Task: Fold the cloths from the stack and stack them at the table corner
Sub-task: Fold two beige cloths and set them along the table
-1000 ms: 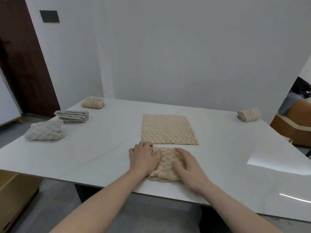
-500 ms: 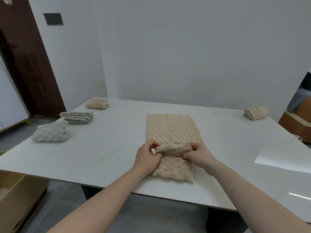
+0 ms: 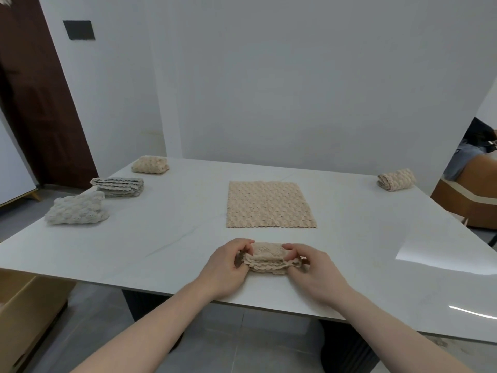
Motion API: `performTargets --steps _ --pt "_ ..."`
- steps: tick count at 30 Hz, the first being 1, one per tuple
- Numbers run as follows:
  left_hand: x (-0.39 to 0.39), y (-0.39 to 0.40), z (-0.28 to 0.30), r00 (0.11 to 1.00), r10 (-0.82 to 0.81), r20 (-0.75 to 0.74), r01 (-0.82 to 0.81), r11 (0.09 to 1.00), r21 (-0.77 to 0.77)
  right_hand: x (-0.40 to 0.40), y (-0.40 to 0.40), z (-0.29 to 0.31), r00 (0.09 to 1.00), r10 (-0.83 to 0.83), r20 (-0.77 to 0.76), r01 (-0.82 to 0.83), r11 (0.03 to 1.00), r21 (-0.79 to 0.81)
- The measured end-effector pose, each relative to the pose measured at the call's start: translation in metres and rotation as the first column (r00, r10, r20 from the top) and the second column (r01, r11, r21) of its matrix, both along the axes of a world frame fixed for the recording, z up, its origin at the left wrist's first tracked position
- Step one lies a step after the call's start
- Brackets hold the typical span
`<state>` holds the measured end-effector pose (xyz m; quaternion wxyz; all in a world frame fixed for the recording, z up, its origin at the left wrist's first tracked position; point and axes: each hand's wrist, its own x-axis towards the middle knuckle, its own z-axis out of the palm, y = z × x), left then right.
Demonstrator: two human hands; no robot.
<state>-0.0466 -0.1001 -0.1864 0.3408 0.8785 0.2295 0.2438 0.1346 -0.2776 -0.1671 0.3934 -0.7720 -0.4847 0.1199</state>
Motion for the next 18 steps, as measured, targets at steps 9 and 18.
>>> performTargets --steps 9,18 --pt "0.009 0.002 0.016 0.959 0.202 -0.201 -0.196 0.979 0.048 0.001 0.016 0.000 0.991 -0.124 -0.050 0.123 0.992 -0.027" --pt "0.011 0.005 0.009 0.931 0.215 -0.294 -0.191 0.976 0.108 0.009 0.020 -0.005 0.994 -0.105 0.017 0.106 0.980 -0.171"
